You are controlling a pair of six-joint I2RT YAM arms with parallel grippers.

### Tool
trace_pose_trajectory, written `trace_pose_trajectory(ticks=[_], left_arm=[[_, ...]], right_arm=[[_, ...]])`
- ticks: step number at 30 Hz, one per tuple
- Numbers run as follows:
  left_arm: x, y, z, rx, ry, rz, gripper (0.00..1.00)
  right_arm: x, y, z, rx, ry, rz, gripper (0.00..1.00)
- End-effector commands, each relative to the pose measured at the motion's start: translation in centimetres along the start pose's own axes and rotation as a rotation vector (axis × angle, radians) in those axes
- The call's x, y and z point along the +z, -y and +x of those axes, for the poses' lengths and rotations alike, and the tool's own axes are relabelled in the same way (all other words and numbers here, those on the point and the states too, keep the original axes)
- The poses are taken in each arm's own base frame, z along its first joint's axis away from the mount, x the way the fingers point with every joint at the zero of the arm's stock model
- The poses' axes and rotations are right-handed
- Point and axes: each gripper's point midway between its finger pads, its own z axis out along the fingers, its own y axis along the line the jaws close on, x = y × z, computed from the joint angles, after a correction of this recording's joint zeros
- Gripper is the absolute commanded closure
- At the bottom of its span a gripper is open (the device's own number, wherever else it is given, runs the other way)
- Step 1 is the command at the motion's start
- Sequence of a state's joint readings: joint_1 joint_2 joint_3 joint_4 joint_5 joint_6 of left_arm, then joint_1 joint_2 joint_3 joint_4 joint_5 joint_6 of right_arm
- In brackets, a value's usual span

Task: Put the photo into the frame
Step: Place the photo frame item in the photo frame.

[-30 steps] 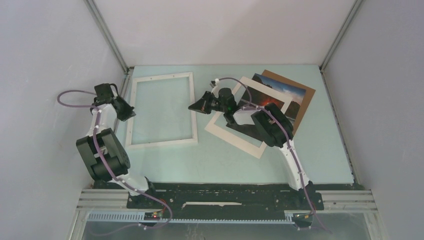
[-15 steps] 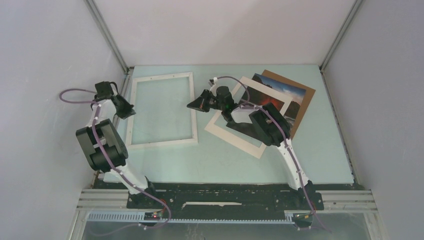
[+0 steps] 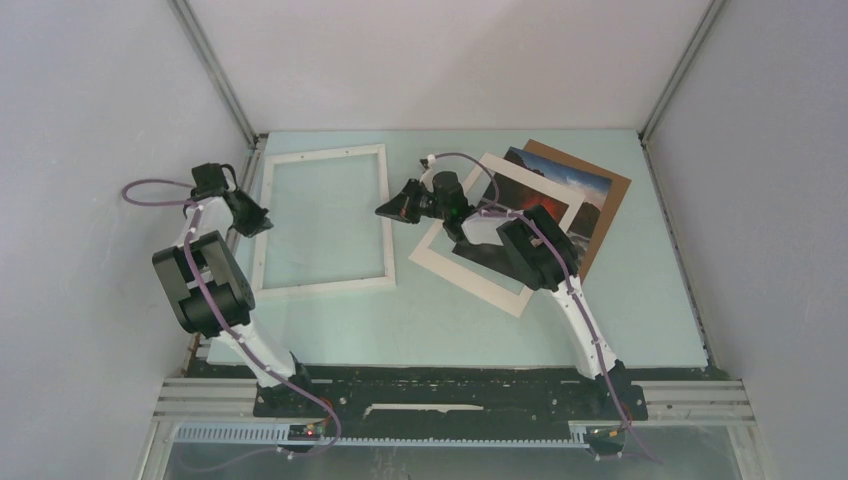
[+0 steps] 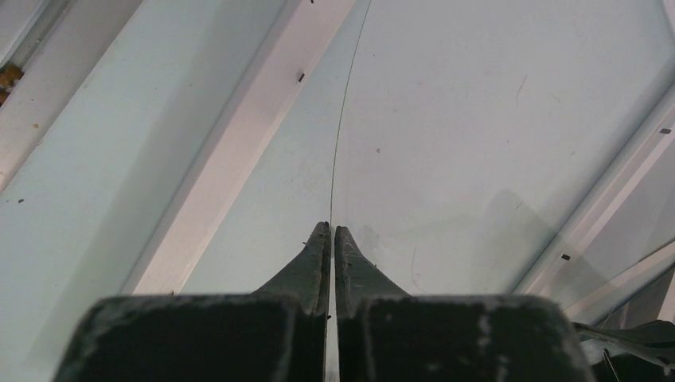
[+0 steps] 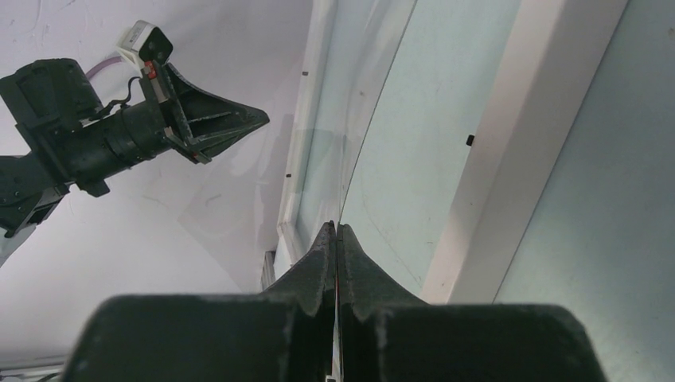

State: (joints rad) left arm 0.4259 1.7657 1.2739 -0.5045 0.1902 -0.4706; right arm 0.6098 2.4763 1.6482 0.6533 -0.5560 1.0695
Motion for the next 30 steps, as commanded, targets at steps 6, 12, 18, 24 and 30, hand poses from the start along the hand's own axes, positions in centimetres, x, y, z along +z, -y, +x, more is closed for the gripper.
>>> trace_pose_trajectory(ticks=[6,12,18,24,30], left_arm=[[-0.64,1.47,-3.37,-0.002,0.087,0.049,1.00],[-0.76,1.86,-3.76,-0.009,0.095,0.062,1.00],[-0.63,1.87,-3.90,-0.009,0.096,0.061,1.00],[-0.16,1.74,-3.60,-0.007,0.078,0.060,1.00],[-0.36,1.50,-3.96,0.003,0.092,0.042,1.00]], right_arm=[[0.19,-0.97,-1.88,-0.036,0.043,-0.035,1.00],[0.06,-0.90,-1.84,-0.032,0.048,-0.035,1.00],[-0.01,-0.92,-1.67,-0.030,0.047,-0.033,1.00],[-0.26,-0.64,-1.25,-0.030,0.048,-0.023,1.00],[-0.03,-0.37,-1.28,-0.027,0.046,-0.022,1.00]])
